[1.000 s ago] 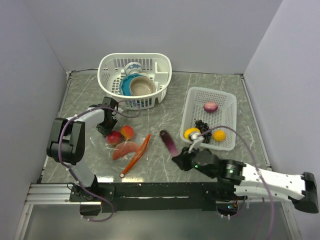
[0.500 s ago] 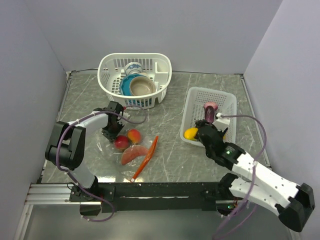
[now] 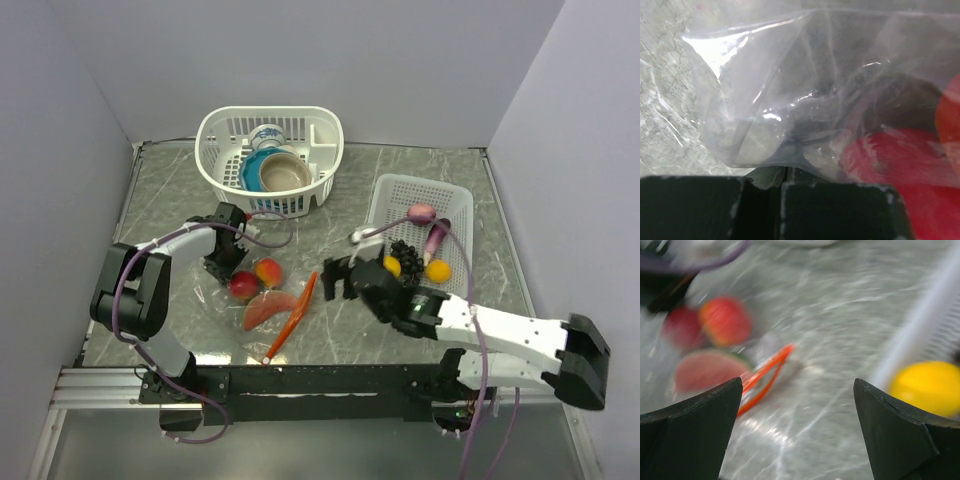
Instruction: Open the zip-top bag and remove the fake food
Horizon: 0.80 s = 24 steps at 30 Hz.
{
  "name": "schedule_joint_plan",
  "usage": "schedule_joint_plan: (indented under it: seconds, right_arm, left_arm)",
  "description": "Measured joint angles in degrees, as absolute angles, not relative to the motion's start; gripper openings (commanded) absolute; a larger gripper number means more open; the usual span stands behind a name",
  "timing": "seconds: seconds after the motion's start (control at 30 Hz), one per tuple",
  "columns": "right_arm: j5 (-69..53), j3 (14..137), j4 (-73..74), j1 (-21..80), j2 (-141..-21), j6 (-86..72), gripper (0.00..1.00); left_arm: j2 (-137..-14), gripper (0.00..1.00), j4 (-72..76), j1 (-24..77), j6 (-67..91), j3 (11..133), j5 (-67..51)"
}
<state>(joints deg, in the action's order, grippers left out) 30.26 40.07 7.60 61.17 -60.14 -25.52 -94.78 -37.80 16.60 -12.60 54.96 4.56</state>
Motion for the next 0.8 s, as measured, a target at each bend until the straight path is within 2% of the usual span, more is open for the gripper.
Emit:
schedule_joint_plan:
  seconds: [0.17,0.23,0.43,0.47,0.57,0.7,0.8]
  right_arm:
    - [29.10,40.03,-0.34,74.02,-72.66,-19.59,1.00]
    - [28.23,40.03,-1.63,77.08,-76.79,-18.00,0.97]
    - [26.37,38.85,-6.09,78.50,-80.86,-15.25,0.86]
    - [26.20,38.72,-6.61,78.50,-80.90,-15.03,0.80]
    - [25.96,38.59,-8.36,78.50,-81.58,-14.15,0.72]
    - [25.23,38.87,-10.20,78.26,-85.80,-13.58,0.72]
    - [24.05,39.46,-10.72,77.78,-89.86,-13.37,0.80]
  left_arm:
    - [-95.92,0.01,-37.80,16.86,-12.71,55.53,6.15]
    - [-96.53,0.01,-37.76,16.93,-12.80,56.05,7.18]
    - [-98.00,0.01,-37.26,17.04,-13.02,57.08,10.33]
    - [-98.13,0.01,-37.21,17.08,-13.04,57.17,10.61]
    - [-98.63,0.01,-37.12,17.08,-13.26,57.58,11.51]
    - [-99.26,0.01,-37.19,17.08,-13.50,58.22,12.40]
    - [-99.29,0.01,-37.10,17.08,-13.85,58.22,12.56]
